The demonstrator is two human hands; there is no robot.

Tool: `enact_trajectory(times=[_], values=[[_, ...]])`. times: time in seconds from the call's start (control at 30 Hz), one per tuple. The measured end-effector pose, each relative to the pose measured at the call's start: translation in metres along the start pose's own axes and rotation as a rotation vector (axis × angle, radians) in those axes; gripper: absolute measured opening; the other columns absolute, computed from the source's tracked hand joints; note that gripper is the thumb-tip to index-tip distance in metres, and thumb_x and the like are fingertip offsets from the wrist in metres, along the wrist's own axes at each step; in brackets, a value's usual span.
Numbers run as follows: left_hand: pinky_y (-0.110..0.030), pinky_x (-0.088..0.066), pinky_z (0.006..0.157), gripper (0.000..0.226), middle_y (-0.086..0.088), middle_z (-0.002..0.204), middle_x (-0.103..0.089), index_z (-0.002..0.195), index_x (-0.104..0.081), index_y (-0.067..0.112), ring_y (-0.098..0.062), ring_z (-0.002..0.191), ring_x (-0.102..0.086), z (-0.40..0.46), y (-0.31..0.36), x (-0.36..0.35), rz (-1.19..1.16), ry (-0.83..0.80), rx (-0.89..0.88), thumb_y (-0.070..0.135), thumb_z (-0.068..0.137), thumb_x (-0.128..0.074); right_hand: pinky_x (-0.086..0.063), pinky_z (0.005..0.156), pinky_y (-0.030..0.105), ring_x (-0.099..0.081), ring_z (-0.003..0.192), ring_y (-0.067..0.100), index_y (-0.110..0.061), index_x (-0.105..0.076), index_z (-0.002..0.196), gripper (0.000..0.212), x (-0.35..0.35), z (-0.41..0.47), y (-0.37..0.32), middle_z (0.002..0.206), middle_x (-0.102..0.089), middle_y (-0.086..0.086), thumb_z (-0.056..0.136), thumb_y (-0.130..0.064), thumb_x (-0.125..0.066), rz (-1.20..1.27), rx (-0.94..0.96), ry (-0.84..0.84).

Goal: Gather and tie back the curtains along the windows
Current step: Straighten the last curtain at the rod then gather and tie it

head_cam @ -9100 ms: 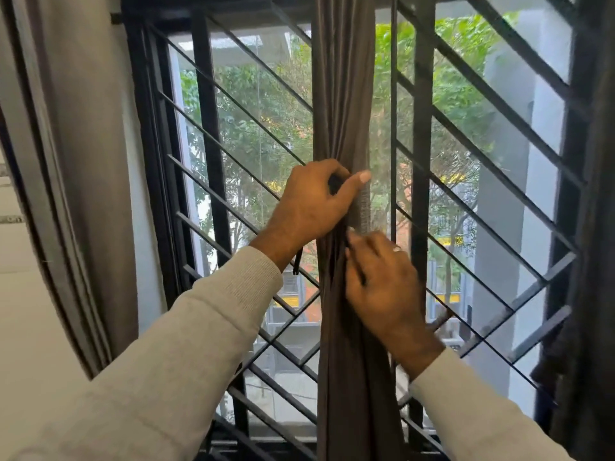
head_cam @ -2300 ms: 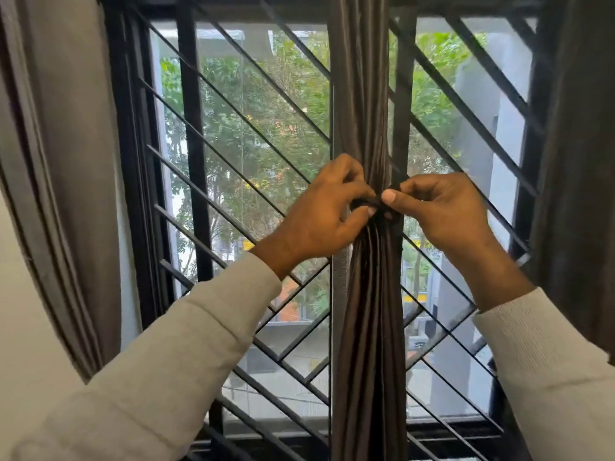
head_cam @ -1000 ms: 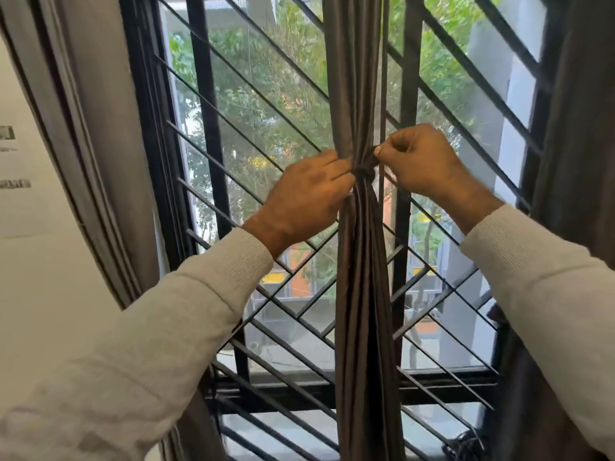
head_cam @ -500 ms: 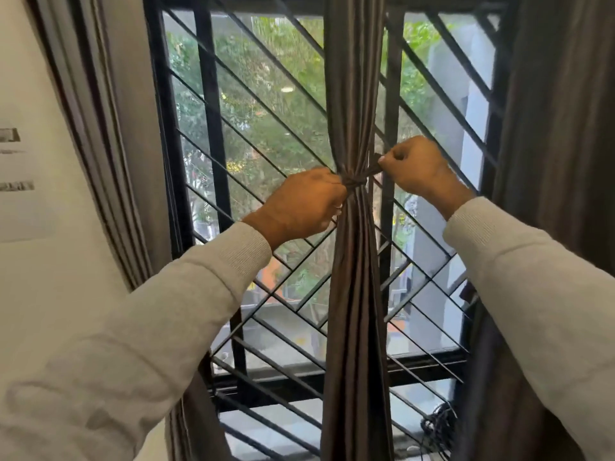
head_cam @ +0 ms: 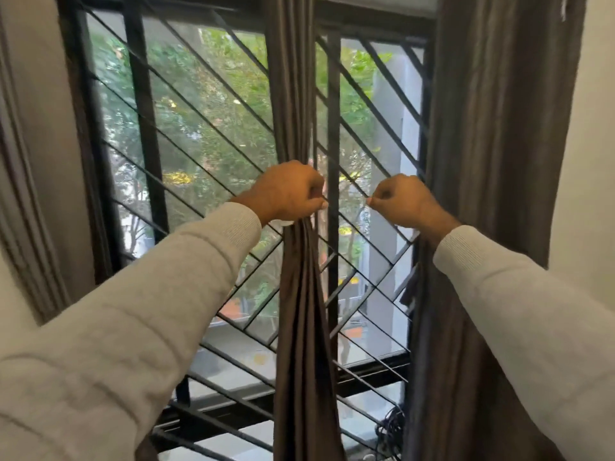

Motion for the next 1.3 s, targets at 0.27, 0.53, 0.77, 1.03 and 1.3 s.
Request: enact_trajectory(times=[0.27, 0.53, 0.77, 1.03, 1.3], values=[[-0.036, -0.05, 0.067, 0.032, 0.01, 0.075, -0.058, 0.075, -0.056, 0.032, -0.026, 0.078, -0.063, 0.113, 0.064, -0.043, -0.013, -0.013, -0.057, 0.06, 0.087, -0.064, -0.055, 0.077, 0.035, -0.071, 0.085, 0.029, -0.012, -0.078, 0.082, 0.027, 0.051, 0.017, 0.126, 0.077, -0.072, 0.004, 0.093, -0.036, -0.072, -0.159, -0.084, 0.036], [-0.036, -0.045, 0.068, 0.034, 0.007, 0.074, -0.055, 0.075, -0.058, 0.023, -0.026, 0.079, -0.056, 0.26, 0.104, -0.05, 0.058, 0.212, -0.024, 0.049, 0.094, -0.071, -0.059, 0.073, 0.038, -0.068, 0.079, 0.022, -0.021, -0.071, 0.077, 0.029, 0.143, 0.095, 0.226, 0.082, -0.068, 0.001, 0.095, -0.044, -0.07, -0.205, -0.056, 0.133], [-0.037, -0.048, 0.07, 0.03, 0.0, 0.084, -0.063, 0.077, -0.055, 0.025, -0.03, 0.087, -0.065, 0.38, 0.101, -0.018, 0.132, 0.379, 0.145, 0.045, 0.097, -0.065, -0.054, 0.074, 0.036, -0.066, 0.085, 0.021, -0.018, -0.073, 0.104, 0.027, 0.214, 0.186, 0.25, 0.09, -0.066, -0.001, 0.101, -0.043, -0.063, -0.356, -0.005, 0.246], [-0.051, -0.056, 0.094, 0.029, -0.021, 0.122, -0.062, 0.124, -0.045, 0.011, -0.043, 0.111, -0.063, 0.496, 0.064, -0.005, -0.533, 0.553, 0.384, 0.021, 0.101, -0.06, -0.053, 0.077, 0.039, -0.062, 0.087, 0.025, -0.02, -0.065, 0.106, 0.027, 0.229, 0.278, 0.235, 0.105, -0.066, 0.006, 0.099, -0.045, -0.055, -0.427, 0.044, 0.469], [-0.055, -0.065, 0.082, 0.035, -0.017, 0.096, -0.072, 0.091, -0.066, 0.015, -0.031, 0.09, -0.074, 0.57, 0.016, -0.01, -1.024, 0.703, 0.304, 0.025, 0.061, -0.079, -0.054, 0.095, 0.048, -0.058, 0.119, 0.032, -0.021, -0.057, 0.132, 0.041, 0.214, 0.344, 0.211, 0.134, -0.055, 0.009, 0.099, -0.047, -0.059, -0.264, 0.127, 0.747]])
Point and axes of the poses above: each hand's wrist, its own z-axis towards the middle knuckle, its own x-axis out of the back of the hand, y = z × x, the point moved 1 cm from there along z, towards the middle knuckle
